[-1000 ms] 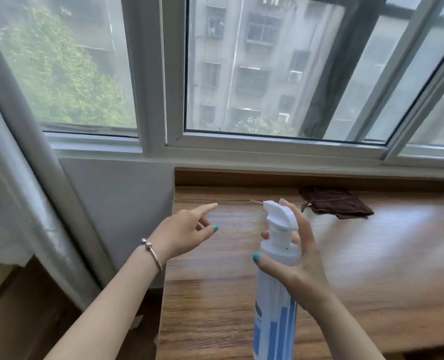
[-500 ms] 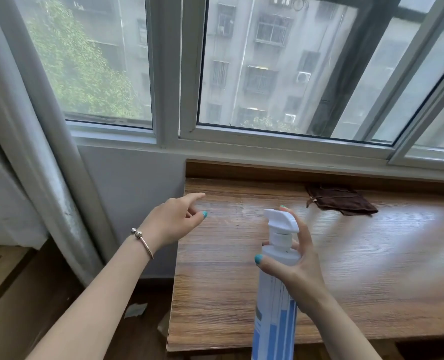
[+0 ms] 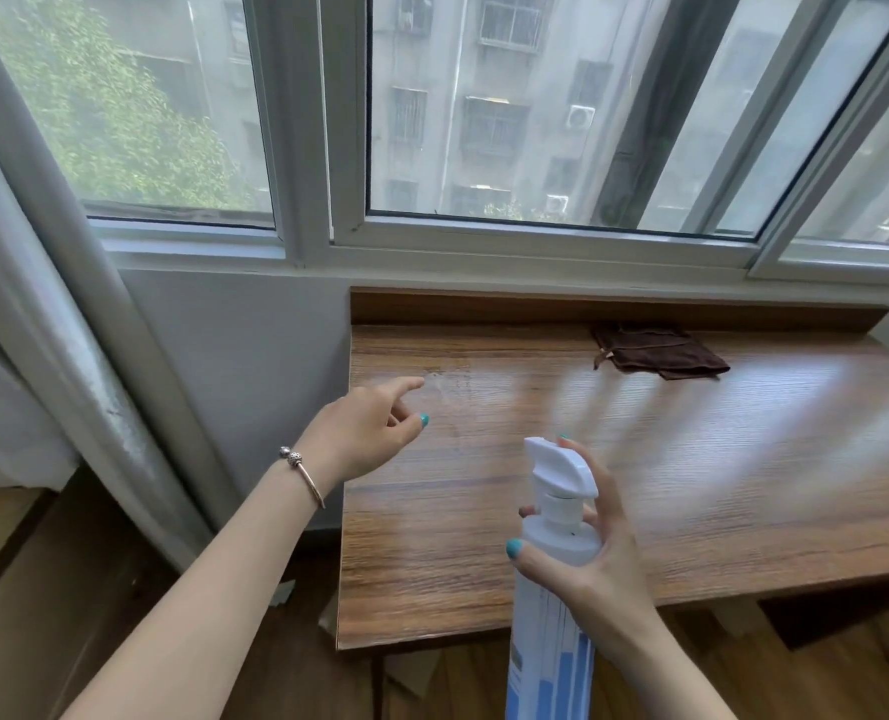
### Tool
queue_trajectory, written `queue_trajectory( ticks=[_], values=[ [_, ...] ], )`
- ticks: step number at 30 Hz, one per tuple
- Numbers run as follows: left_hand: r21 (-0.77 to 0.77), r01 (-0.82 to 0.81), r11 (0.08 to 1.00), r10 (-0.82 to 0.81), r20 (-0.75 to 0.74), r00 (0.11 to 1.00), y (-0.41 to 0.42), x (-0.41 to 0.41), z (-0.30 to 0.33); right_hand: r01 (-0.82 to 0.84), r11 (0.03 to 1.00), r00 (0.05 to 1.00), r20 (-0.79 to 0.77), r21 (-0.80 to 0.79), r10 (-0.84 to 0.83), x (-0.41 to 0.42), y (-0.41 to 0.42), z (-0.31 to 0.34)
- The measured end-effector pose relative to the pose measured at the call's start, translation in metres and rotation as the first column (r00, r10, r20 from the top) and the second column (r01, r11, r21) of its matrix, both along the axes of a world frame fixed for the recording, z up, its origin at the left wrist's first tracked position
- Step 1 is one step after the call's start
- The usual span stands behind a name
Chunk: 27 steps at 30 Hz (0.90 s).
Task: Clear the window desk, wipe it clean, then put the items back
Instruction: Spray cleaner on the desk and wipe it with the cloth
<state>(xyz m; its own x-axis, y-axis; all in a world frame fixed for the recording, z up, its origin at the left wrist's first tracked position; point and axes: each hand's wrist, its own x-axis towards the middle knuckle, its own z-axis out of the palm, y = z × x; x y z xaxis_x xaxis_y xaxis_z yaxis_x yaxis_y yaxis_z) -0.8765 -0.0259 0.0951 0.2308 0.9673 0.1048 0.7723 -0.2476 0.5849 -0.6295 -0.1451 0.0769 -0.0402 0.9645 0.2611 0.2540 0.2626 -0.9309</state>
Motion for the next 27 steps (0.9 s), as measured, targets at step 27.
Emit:
queue_trajectory(
  ticks=[27],
  values=[
    [-0.066, 0.076, 0.995, -0.076, 0.006, 0.997, -0.106, 0.042, -0.065, 0.092, 0.994, 0.994, -0.058, -0.063, -0.096, 0.021, -0.086, -0.031]
  ],
)
